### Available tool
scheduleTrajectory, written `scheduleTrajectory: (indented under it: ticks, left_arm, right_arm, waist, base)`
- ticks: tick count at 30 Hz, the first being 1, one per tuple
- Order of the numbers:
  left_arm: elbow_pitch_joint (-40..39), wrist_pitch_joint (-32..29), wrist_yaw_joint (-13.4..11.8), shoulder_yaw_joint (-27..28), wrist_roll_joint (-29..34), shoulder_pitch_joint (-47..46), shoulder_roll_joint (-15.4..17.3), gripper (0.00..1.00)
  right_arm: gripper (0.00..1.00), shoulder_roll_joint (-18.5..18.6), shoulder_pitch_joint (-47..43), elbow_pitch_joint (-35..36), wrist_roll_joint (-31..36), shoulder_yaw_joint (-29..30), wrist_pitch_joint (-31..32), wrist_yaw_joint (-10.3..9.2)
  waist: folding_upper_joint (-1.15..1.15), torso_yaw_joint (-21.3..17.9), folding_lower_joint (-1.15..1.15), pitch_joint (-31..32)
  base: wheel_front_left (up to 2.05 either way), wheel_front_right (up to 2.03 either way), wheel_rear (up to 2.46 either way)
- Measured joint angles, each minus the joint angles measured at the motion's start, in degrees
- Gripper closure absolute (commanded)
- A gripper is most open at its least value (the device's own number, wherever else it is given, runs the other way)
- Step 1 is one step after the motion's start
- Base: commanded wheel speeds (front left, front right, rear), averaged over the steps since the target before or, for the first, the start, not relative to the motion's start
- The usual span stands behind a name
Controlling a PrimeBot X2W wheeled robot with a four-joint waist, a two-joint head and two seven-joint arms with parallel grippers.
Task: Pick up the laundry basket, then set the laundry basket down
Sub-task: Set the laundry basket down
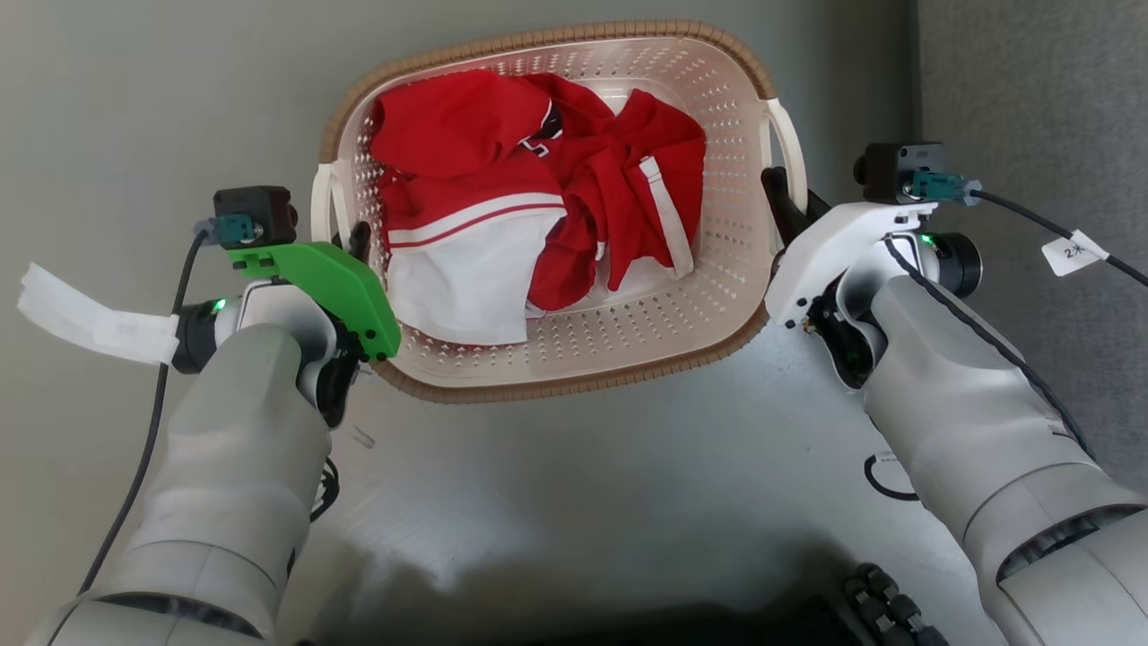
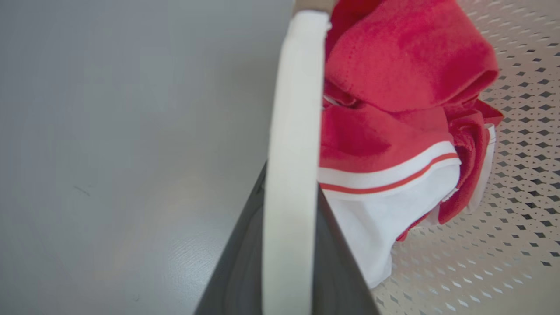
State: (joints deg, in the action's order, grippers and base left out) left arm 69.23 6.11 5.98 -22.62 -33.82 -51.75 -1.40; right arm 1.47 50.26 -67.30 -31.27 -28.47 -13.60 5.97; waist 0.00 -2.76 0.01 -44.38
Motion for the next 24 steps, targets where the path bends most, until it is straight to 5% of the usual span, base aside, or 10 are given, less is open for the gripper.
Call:
scheduleTrajectory:
  ticks: [24]
  left_arm:
    - [0.93,2.27,0.0,-0.98,0.66,-2.44,0.29,1.0]
  right_arm:
    - [1.0,-0.32,2.16,-0.83,-0.03,0.32,-0.51,0.56]
  waist:
    - [0.0,0.14,0.0,-6.09]
  base:
    - [0.0,0.0,0.0]
